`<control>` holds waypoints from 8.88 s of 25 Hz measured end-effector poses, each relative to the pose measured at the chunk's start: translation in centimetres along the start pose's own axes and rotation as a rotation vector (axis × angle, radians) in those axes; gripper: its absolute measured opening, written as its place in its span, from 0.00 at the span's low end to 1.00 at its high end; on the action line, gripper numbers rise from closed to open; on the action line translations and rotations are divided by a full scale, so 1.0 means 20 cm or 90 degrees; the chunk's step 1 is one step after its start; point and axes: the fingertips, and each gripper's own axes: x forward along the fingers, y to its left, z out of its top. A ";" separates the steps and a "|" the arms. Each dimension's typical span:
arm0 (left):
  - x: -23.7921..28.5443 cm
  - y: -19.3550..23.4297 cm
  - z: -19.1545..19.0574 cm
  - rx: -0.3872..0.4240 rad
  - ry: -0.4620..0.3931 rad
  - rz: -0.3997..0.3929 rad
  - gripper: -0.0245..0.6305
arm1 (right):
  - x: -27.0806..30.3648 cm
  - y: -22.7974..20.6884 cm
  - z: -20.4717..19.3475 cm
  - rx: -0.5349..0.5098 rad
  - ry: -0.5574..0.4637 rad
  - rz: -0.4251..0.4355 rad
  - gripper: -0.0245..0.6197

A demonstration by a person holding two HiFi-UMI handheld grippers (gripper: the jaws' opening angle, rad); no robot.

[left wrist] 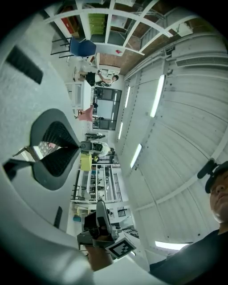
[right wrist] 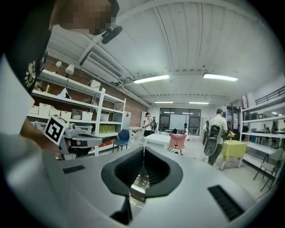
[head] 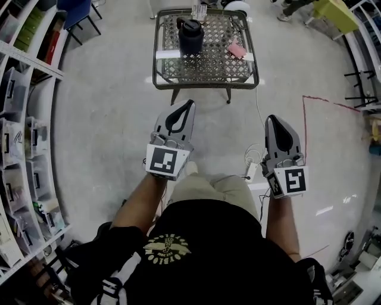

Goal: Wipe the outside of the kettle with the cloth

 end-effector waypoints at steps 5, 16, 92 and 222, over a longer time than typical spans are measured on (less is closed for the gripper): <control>0.06 -0.01 -0.03 0.018 0.025 0.001 0.05 | 0.00 -0.12 0.03 0.005 -0.009 -0.017 0.06; 0.33 0.03 -0.03 0.028 0.052 0.024 0.05 | 0.23 -0.33 -0.05 -0.002 -0.009 0.009 0.06; 1.76 1.23 -0.17 -0.044 0.117 0.120 0.05 | 2.01 -0.88 -0.30 0.032 0.133 0.172 0.07; 2.45 1.28 -0.93 0.003 0.405 -0.114 0.05 | 2.67 -0.33 -1.54 -0.035 0.492 0.440 0.11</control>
